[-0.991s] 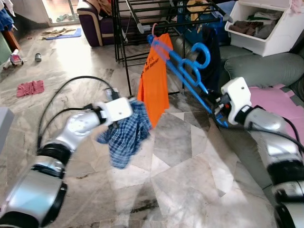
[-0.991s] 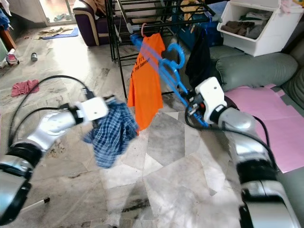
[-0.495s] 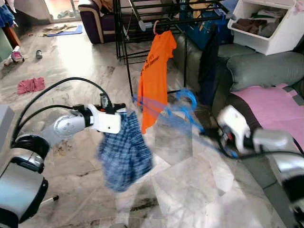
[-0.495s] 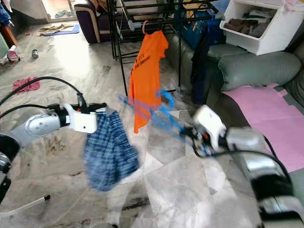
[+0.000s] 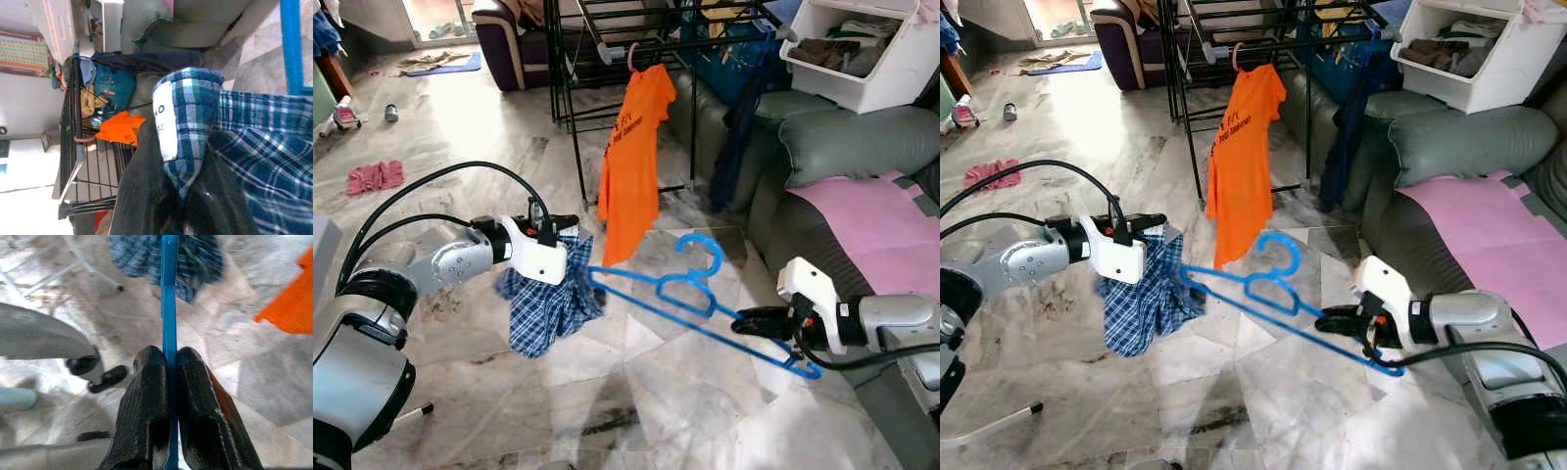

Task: Hang hanger

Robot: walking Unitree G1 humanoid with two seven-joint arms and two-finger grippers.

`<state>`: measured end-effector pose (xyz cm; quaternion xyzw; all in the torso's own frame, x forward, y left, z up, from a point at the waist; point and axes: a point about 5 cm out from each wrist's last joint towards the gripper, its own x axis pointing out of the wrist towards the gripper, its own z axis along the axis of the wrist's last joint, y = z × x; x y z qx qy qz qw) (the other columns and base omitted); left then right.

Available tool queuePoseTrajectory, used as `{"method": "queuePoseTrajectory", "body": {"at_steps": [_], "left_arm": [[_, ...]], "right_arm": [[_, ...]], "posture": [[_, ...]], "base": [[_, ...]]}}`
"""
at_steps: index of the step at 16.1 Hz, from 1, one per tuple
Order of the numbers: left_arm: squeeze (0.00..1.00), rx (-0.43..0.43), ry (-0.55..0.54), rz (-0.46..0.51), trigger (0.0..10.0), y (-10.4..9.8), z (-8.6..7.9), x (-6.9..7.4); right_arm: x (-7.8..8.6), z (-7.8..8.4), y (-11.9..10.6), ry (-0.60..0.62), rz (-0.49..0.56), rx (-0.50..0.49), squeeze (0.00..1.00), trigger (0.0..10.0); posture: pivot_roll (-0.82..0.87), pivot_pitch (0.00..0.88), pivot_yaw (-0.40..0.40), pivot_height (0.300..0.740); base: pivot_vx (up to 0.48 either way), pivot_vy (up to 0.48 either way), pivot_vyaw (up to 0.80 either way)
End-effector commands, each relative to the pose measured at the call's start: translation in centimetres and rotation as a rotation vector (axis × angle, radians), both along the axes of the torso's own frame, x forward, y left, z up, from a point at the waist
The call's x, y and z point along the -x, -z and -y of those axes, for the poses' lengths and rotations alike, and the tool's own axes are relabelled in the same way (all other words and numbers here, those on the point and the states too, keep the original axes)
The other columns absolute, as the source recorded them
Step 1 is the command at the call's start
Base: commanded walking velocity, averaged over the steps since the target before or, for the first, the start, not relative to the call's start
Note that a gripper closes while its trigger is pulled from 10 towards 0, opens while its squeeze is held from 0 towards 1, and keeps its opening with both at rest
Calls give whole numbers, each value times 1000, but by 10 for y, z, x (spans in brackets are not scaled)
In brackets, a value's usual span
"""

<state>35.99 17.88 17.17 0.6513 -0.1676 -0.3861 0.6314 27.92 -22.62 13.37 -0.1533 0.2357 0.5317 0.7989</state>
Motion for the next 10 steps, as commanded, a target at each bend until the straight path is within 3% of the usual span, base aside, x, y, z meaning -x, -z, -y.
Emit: {"method": "queuePoseTrajectory", "body": {"at_steps": [1, 4, 7, 10], "left_arm": [[0, -19, 1, 29, 10000, -8, -3, -3], [0, 3, 14, 46, 10000, -13, -1, -3], [0, 47, 78, 46, 10000, -19, 7, 0], [0, 147, 86, 42, 10000, -30, 7, 1]], "right_arm": [[5, 0, -4, -46, -28, 2, 0, 10000], [9, 6, 0, -32, -55, 27, 0, 10000], [6, 1, 6, 0, -49, 20, 0, 10000], [6, -5, 20, 48, -55, 12, 0, 10000]], "posture": [[49, 79, 0, 740], [52, 78, 1, 740], [59, 80, 0, 740], [66, 88, -3, 740]], "base": [[0, 0, 0], [0, 0, 0], [0, 0, 0], [0, 0, 0]]}}
